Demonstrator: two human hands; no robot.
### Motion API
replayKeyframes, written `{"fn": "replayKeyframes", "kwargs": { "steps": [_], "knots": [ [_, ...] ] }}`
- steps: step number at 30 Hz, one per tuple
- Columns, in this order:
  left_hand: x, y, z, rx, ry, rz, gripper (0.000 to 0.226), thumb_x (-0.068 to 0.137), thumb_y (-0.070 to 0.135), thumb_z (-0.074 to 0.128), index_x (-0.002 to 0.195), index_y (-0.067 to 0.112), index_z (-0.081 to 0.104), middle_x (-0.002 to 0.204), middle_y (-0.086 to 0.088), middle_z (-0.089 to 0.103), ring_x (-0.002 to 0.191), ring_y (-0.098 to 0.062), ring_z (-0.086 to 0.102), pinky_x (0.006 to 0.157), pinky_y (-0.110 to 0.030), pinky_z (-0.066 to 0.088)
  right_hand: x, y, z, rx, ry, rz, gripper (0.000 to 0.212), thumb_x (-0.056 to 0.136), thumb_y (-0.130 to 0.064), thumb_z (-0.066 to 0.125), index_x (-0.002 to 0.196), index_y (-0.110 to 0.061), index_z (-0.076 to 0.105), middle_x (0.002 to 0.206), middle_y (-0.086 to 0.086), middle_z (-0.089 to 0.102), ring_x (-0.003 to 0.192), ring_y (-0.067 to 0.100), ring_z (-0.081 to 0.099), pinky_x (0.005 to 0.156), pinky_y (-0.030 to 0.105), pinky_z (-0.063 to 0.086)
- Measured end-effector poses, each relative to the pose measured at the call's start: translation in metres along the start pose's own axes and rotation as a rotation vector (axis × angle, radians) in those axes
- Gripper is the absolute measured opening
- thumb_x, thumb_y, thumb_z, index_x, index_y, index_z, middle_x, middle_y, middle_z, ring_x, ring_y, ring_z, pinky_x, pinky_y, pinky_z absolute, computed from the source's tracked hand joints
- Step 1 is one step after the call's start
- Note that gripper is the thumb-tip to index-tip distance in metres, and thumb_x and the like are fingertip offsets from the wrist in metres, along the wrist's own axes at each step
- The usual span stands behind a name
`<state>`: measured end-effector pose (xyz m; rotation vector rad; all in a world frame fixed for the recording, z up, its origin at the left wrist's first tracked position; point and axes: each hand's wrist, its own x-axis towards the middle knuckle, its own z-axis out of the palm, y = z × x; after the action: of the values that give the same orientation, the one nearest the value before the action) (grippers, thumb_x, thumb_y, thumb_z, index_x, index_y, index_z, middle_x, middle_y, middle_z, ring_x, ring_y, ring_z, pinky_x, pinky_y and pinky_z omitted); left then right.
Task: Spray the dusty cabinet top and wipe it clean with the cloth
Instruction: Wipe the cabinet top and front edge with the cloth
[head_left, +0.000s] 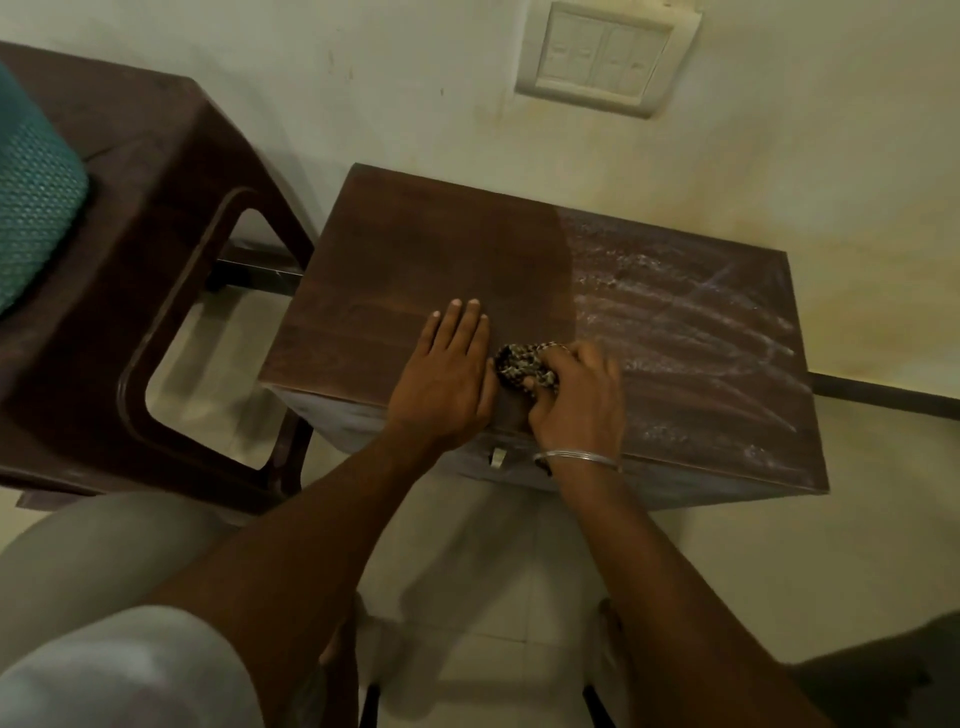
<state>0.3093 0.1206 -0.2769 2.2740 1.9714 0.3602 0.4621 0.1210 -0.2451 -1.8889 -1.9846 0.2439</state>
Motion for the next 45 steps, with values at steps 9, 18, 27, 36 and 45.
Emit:
{"fn": "replayKeyframes", "kwargs": {
  "steps": [9,18,27,36,45],
  "knots": [
    [0.002,0.015,0.001,0.010,0.006,0.004,0.067,0.101,0.038,0.016,0.149,-0.002,0.039,0.159,-0.020,0.033,0.151,-0.033,0.023,0.124,-0.049,0.019,0.008,0.008,-0.008,-0.020,0.010,0.027,0.030,0.079,-0.010,0.067,0.104,-0.026,0.065,0.107,0.001,0.058,0.097,0.026,0.049,0.076,0.036,0.048],
    [0.006,0.049,0.006,-0.029,-0.013,-0.010,0.071,0.098,0.038,0.011,0.150,-0.004,0.036,0.160,-0.022,0.029,0.152,-0.034,0.021,0.125,-0.048,0.015,0.002,0.021,-0.013,-0.058,-0.052,0.022,0.034,0.081,-0.009,0.063,0.109,-0.029,0.064,0.114,-0.001,0.058,0.101,0.024,0.048,0.080,0.036,0.046],
    [0.007,0.052,0.010,-0.027,-0.038,0.066,0.069,0.099,0.037,0.016,0.149,-0.005,0.037,0.159,-0.023,0.031,0.151,-0.035,0.021,0.124,-0.048,0.019,-0.034,0.038,-0.023,-0.039,-0.047,0.029,0.039,0.076,-0.007,0.064,0.110,-0.027,0.064,0.117,-0.002,0.056,0.100,0.025,0.048,0.080,0.040,0.049],
    [0.013,0.049,0.010,-0.064,-0.039,0.101,0.069,0.099,0.039,0.015,0.152,-0.003,0.031,0.162,-0.020,0.026,0.153,-0.029,0.017,0.126,-0.044,0.014,0.020,0.037,-0.020,-0.034,-0.011,0.047,0.036,0.079,-0.006,0.061,0.109,-0.025,0.065,0.114,0.000,0.058,0.100,0.027,0.049,0.079,0.041,0.048],
    [0.014,0.048,0.011,-0.060,-0.038,0.117,0.071,0.097,0.039,0.015,0.154,-0.001,0.028,0.163,-0.019,0.022,0.154,-0.028,0.014,0.126,-0.044,0.011,0.008,0.041,-0.019,-0.070,0.012,0.074,0.037,0.076,-0.005,0.063,0.107,-0.025,0.065,0.111,0.001,0.058,0.099,0.026,0.048,0.079,0.037,0.046]
  ]
}}
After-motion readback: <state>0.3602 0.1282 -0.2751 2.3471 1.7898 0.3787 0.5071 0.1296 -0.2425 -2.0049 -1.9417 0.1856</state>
